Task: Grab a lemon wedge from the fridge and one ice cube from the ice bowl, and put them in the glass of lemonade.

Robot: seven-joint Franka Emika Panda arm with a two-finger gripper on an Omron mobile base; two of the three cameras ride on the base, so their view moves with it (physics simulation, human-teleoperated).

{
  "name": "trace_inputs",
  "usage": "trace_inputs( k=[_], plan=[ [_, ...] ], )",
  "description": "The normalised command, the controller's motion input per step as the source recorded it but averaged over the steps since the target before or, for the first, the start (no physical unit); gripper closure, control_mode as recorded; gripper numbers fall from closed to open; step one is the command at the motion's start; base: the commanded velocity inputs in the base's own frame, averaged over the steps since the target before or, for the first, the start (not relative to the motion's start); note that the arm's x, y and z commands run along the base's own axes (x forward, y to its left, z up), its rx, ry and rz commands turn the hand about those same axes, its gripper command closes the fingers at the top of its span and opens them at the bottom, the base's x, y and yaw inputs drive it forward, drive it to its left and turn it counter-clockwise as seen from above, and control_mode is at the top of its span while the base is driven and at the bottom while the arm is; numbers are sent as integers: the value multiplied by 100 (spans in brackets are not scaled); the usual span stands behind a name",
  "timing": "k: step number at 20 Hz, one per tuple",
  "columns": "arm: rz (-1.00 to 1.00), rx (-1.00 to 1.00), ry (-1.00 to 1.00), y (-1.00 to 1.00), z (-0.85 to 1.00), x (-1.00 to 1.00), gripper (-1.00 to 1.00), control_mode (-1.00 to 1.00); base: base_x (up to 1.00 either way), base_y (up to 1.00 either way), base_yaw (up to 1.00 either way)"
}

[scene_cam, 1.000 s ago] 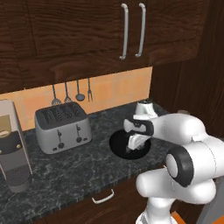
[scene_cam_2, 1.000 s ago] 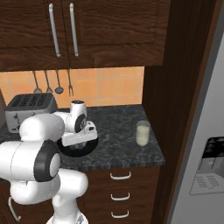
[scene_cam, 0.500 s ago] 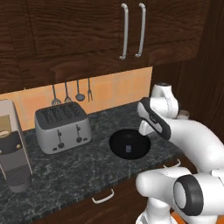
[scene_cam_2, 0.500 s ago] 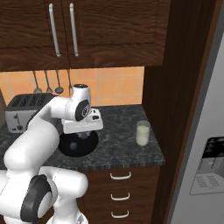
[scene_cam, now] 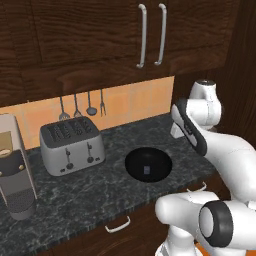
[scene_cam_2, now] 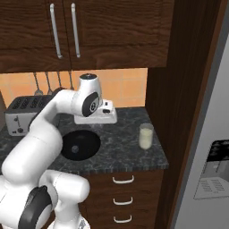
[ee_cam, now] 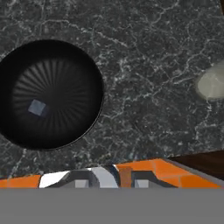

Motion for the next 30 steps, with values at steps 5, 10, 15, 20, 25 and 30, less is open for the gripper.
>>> trace_inputs(
  k=[5, 10, 15, 20, 25, 30],
  plan=[
    [-35, -9, -17, -62, 6, 62, 100, -100, 0, 0, 0],
    [-34, -3, -17, -65, 17, 38, 100, -100, 0, 0, 0],
    [-16, 11, -6, -70, 3, -4, 100, -100, 0, 0, 0],
    [0, 0, 1, -69, -13, 56, 100, -100, 0, 0, 0],
    [1, 0, 0, -34, 0, 30, 100, -100, 0, 0, 0],
    [0, 0, 0, -15, 0, 10, 100, -100, 0, 0, 0]
  ],
)
